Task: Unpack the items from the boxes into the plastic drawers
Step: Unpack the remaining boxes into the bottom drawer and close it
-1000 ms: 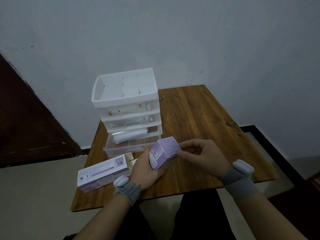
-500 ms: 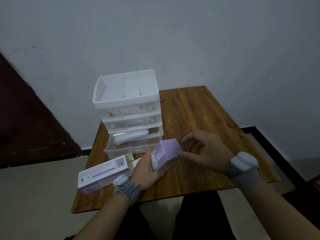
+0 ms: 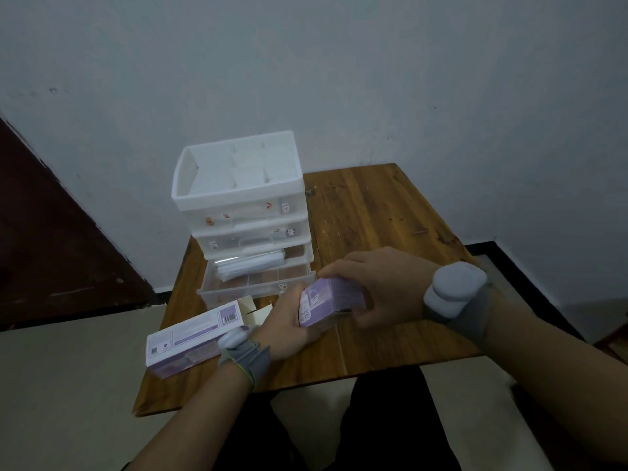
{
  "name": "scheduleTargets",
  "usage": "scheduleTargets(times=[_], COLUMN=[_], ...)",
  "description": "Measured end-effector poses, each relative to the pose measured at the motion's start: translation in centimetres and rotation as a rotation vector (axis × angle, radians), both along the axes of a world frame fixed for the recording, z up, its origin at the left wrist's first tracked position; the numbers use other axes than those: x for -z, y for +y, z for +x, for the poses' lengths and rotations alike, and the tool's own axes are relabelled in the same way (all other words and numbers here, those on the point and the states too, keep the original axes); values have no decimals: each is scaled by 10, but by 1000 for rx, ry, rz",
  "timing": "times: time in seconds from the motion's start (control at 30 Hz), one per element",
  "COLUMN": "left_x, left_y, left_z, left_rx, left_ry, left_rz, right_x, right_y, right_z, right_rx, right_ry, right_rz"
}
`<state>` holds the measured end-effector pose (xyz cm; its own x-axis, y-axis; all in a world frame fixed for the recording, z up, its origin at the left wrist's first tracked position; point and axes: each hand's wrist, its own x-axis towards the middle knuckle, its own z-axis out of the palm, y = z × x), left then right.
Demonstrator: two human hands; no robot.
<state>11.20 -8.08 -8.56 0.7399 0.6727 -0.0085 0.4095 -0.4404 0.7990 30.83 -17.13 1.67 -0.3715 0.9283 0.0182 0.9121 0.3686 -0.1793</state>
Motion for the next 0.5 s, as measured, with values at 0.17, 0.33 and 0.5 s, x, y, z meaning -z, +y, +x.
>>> scheduleTargets(times=[0.17,0.33,0.5], left_x=[-5,-5,14], left_y=[5,9,11], left_z=[3,3,-8], left_rx=[43,120,-9], left_ry=[40,96,-52], left_rz=[-51,-46,-116], right_x=[4,10,21], right_y=[2,2,0], right_z=[3,10,13], right_rx=[30,133,334], right_ry=[80,373,860], right_rz=[34,117,-61])
